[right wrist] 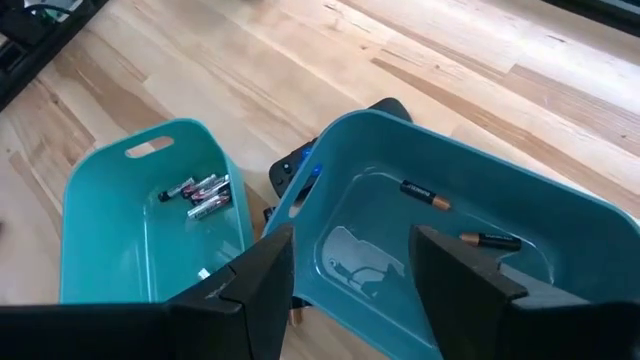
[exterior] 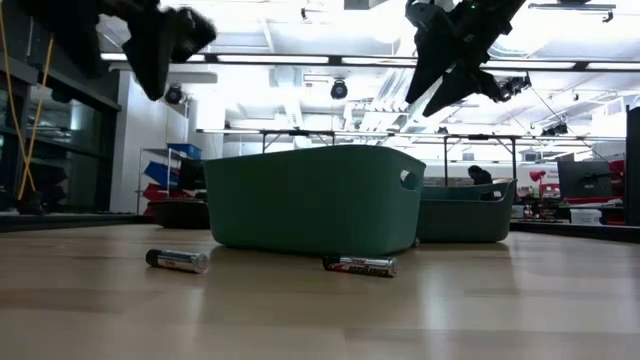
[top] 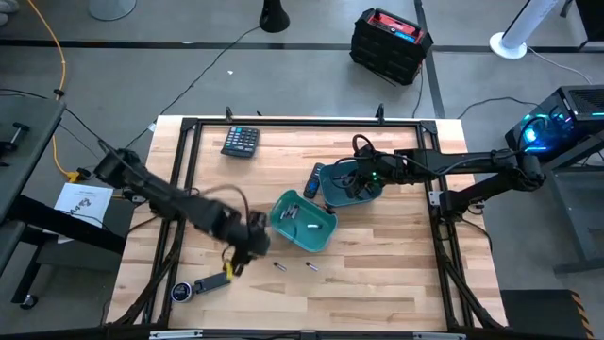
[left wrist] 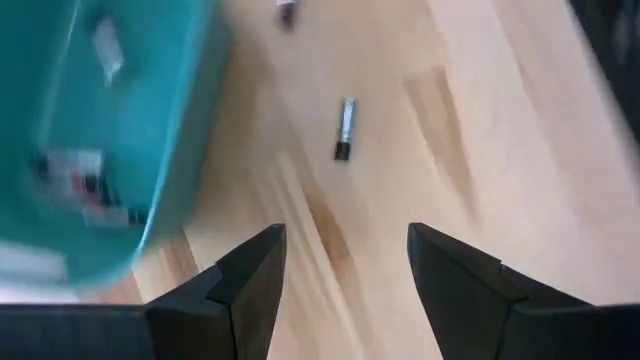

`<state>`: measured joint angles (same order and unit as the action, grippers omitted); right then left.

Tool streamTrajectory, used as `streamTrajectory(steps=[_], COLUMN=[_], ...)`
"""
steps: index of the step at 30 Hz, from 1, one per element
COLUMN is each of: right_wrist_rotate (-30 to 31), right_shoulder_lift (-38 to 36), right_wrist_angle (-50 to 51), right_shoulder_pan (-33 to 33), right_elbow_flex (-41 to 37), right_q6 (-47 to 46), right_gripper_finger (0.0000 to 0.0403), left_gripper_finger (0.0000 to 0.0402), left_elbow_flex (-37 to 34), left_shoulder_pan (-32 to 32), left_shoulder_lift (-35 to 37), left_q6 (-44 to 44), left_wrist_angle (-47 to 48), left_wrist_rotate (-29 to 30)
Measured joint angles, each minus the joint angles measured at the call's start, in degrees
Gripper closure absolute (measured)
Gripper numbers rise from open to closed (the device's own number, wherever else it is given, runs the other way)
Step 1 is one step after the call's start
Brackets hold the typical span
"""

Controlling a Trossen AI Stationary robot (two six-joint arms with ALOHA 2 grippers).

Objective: Sort batteries
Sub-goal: Put the white battery into the green bin

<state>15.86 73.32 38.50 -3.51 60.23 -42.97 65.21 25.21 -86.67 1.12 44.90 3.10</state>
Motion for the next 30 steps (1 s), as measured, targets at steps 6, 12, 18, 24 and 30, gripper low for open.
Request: streamTrajectory(steps=[6,12,18,24,30], right_wrist_rotate=[0.0,-2.52,-2.59,-2.08,-2.35], right_shoulder_lift=[0.0,0.0,0.0,0.0,0.02], right_wrist_angle=[0.22,1.01,3.52,3.69,3.76], right_shoulder_pan=[0.0,0.0,0.0,0.0,0.0], right_elbow_flex=[0.0,0.0,0.0,0.0,0.0], right_q6=[0.2,0.58,1.02,1.04,2.08], right_gripper_finger=[0.0213,0.0213,0.0213,0.0213,0.0213], left_gripper_finger=[0.0199,0.0201,0.0208,0.0211,0.0302], left_elbow_flex=[0.0,0.02,0.02,0.1,0.29], left_shoulder_pan=[1.66,-1.53,0.16,-0.63,-0.74], left_shoulder_lift=[-5.78,-12.2,-17.47,-22.68,-23.43], left_q6=[-14.08,-12.31,-8.04,-3.84,1.57], left_wrist_angle=[-11.21,-15.18,-16.95,-20.74,-18.74], left_wrist_rotate=[2.97,-7.0,-5.56,-5.28,-4.88])
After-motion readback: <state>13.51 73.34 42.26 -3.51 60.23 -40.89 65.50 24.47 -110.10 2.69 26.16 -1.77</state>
